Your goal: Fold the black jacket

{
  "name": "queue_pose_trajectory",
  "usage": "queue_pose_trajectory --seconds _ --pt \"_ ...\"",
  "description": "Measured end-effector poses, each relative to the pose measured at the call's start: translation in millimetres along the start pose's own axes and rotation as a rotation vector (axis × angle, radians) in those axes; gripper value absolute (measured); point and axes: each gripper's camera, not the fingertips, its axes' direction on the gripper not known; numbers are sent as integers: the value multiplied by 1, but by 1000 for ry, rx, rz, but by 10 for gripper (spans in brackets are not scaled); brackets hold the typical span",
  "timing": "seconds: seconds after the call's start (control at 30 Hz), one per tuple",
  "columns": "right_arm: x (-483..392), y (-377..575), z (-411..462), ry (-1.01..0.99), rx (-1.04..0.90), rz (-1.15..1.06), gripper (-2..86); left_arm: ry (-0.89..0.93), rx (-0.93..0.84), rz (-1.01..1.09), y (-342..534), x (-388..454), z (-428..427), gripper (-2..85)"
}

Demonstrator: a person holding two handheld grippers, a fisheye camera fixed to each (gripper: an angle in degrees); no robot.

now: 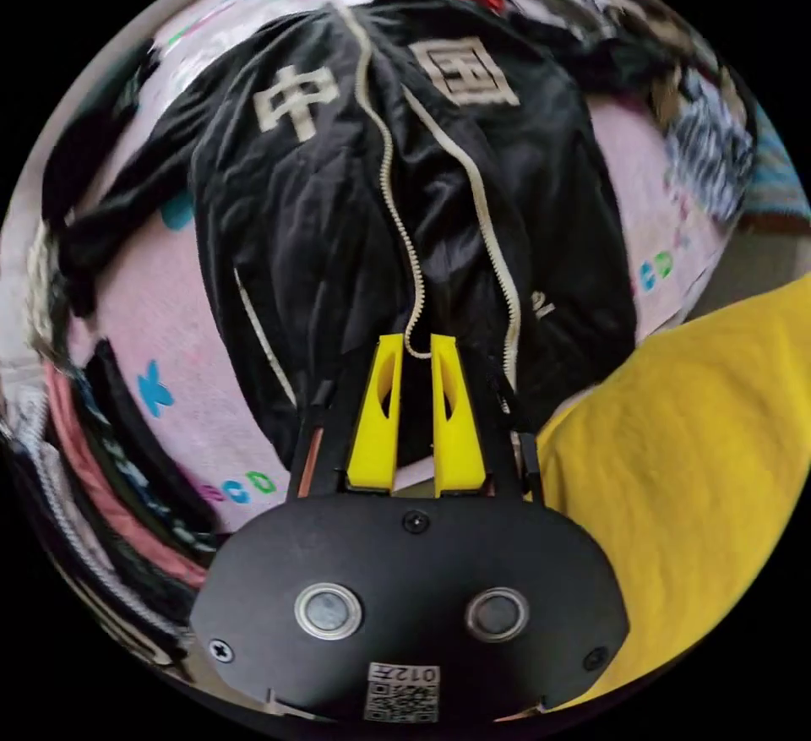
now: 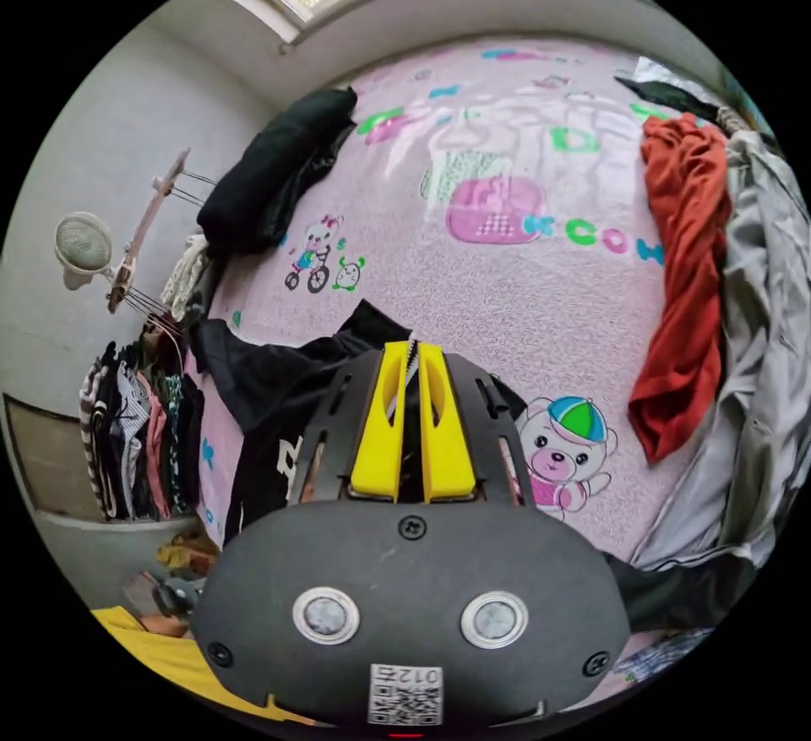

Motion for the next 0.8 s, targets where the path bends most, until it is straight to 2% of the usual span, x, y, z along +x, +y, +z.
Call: queue_pose_trajectory --seconds 0.03,0.1,0.2,0.23,0.27,0.37,0.57,0.67,0.8 --pt "-10 25 -10 -68 -6 -53 12 86 68 -73 11 -20 -8 27" --pt "-28 69 -10 -195 -96 -135 9 130 130 -140 20 -41 -14 28" --pt "-50 140 8 -129 -166 -210 4 43 156 -133 4 -47 -17 30" --pt "-49 156 17 -105 -179 -172 3 -7 165 -97 -12 -44 -17 30" --pt "-45 164 25 -166 -189 -125 2 -33 163 -77 -21 -41 -17 30" --pt "-37 173 31 -251 -146 -20 2 -129 154 -11 -70 -38 -10 29" --pt "-31 185 49 -111 -201 18 0 -46 48 -7 -127 -73 14 24" --pt "-17 187 63 -190 -232 71 0 -43 -1 32 -132 -85 26 16" --pt "-6 183 80 -248 -246 116 0 71 153 18 -114 -108 -1 9"
